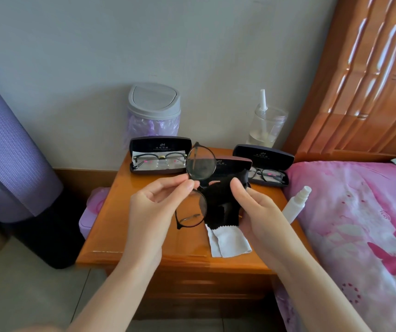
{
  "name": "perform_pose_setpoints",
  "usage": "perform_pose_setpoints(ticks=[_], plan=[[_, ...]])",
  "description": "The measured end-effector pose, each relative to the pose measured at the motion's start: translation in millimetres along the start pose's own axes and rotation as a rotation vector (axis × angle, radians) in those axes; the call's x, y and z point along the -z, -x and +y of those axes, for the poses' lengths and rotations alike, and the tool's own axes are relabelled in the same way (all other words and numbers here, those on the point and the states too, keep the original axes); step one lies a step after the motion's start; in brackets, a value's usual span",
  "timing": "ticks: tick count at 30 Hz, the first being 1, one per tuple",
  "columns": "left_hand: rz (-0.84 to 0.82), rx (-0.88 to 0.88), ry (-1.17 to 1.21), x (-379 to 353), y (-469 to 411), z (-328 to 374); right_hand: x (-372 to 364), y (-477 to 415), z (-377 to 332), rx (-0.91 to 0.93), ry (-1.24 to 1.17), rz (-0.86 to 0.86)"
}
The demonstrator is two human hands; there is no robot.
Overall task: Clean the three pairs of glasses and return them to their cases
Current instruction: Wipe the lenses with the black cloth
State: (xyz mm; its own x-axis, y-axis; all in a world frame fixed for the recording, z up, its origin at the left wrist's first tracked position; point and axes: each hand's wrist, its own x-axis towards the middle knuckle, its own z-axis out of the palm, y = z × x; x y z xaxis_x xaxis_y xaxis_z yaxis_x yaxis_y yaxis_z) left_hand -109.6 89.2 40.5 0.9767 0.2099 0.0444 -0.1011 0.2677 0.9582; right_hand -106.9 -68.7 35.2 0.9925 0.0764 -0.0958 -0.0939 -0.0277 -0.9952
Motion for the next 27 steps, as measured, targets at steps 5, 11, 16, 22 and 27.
perform_pose_setpoints(ticks=[5,11,16,22,27], plan=[[0.000,0.064,0.063,-2.2,2.9,0.2,-9.5,4.8,6.8,-0.042,-0.124,-0.121],[0.021,0.104,0.110,-0.2,1.6,-3.7,-8.0,8.4,11.4,0.006,-0.223,-0.223],[-0.004,0.148,0.171,-2.8,6.2,-4.9,-18.6,12.1,9.1,0.058,-0.111,-0.184],[-0.006,0.230,0.221,-6.2,9.6,-4.8,-30.4,4.1,11.7,0.032,-0.044,-0.006],[-0.051,0.271,0.222,-0.6,7.4,-8.6,-33.7,2.2,13.0,0.028,-0.018,0.009]])
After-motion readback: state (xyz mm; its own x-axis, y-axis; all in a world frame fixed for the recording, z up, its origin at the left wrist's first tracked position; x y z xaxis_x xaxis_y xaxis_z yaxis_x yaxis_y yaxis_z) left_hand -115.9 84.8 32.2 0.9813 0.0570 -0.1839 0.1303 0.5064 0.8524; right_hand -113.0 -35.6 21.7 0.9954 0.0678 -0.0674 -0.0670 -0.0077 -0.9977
